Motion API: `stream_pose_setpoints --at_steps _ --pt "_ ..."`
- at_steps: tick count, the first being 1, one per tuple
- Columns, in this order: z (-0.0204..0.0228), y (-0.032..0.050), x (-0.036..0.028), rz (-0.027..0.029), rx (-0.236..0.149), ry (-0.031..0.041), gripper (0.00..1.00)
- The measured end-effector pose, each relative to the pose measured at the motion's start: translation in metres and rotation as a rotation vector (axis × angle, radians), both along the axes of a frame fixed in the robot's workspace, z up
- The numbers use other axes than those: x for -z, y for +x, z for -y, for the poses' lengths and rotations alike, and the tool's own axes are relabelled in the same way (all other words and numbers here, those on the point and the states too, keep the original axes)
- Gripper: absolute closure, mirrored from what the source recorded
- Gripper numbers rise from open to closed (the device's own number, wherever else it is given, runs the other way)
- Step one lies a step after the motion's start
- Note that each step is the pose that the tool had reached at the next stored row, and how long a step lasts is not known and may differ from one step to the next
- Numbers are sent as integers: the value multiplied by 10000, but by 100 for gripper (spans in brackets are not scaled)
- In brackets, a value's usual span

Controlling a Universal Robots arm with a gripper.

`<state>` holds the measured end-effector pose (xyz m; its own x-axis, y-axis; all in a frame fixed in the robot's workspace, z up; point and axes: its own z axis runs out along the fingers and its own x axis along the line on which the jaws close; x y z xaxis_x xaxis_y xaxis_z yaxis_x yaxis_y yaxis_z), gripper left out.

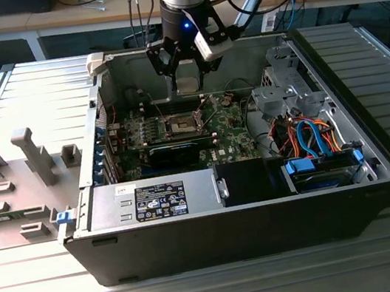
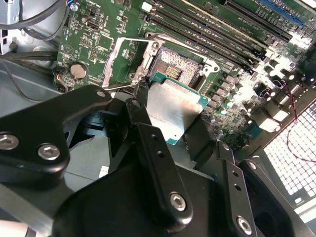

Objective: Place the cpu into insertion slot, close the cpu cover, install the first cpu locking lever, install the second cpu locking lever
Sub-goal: 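Place the cpu into insertion slot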

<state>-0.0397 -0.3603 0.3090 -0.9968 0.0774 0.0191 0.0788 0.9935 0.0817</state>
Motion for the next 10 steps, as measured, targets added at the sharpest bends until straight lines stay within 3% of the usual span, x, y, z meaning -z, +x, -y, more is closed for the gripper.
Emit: stream_pose_setpoints --at_steps 10 --pt "0 0 0 -1 82 0 45"
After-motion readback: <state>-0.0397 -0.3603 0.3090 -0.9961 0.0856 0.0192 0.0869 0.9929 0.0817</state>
